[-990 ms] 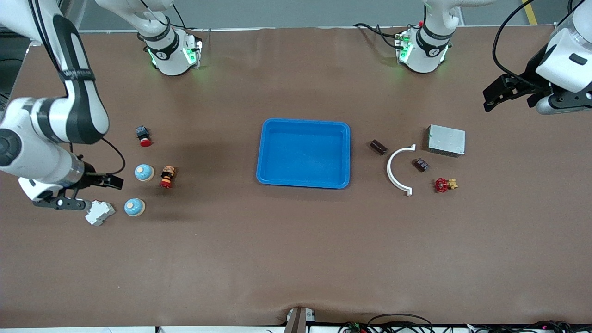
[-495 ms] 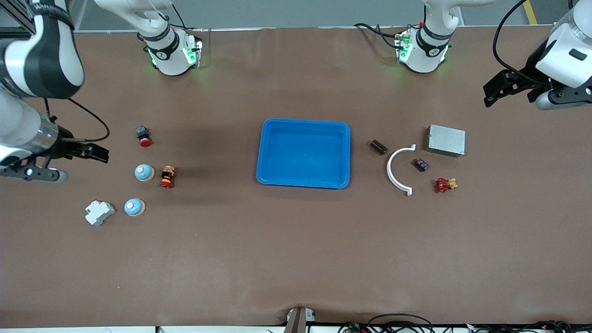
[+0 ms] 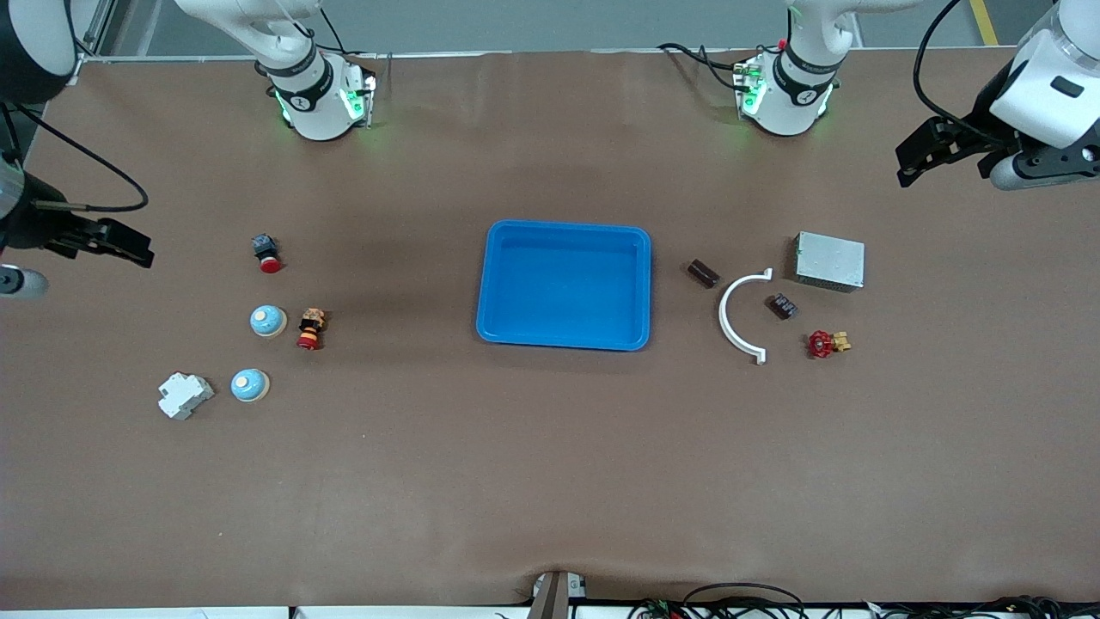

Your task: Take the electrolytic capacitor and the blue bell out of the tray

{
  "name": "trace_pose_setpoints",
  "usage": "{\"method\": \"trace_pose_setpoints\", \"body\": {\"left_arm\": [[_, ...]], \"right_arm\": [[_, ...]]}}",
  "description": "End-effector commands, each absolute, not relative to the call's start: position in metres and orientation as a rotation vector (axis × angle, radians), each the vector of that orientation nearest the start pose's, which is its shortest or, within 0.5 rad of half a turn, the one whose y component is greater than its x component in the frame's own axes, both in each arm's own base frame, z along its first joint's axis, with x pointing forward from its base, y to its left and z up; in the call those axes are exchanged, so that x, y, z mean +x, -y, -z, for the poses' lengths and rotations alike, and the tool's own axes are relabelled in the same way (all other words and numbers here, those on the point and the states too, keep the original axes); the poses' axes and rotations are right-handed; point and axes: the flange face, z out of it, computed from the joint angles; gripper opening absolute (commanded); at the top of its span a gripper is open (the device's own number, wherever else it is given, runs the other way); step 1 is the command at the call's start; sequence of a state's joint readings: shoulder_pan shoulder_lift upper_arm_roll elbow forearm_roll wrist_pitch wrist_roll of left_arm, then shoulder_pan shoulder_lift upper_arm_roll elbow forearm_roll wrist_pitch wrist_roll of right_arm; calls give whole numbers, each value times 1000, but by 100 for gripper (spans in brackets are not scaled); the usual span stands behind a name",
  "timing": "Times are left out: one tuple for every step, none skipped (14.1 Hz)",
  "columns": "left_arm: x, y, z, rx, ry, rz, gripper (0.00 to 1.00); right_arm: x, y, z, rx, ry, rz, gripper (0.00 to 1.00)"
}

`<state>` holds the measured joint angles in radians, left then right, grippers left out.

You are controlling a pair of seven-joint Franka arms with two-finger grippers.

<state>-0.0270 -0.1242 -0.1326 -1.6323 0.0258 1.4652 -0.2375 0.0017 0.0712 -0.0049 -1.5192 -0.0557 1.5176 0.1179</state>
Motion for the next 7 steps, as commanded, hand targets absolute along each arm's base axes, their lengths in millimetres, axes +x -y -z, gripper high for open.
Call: {"method": "trace_pose_setpoints", "body": {"left_arm": [[484,81,-655,-3064,104,-35,100],[483,81,-655,-3064,101,-35,100],[483,81,-655,-3064,104,-35,100],[483,81,-655,-3064,101,-37,100],[483,81,-655,-3064,101,-38,100],[484,81,-653,-3064,103,-42,100],[484,81,-652,-3063,101,-44,100]], "right_arm": [[559,2,-628,-3118,-215,-136,100],[556,1,-630,-3100,-221,-146,100],[550,0,-642,-3098,-229,-116,100],[547,0,-647,-3098,-229,-102,100],[545,0,-651,-3096,-233,-87,100],[544,-1,-654,-3096,-228,-80,100],[541,-1,-658,-3096,-228,-66,100]]}}
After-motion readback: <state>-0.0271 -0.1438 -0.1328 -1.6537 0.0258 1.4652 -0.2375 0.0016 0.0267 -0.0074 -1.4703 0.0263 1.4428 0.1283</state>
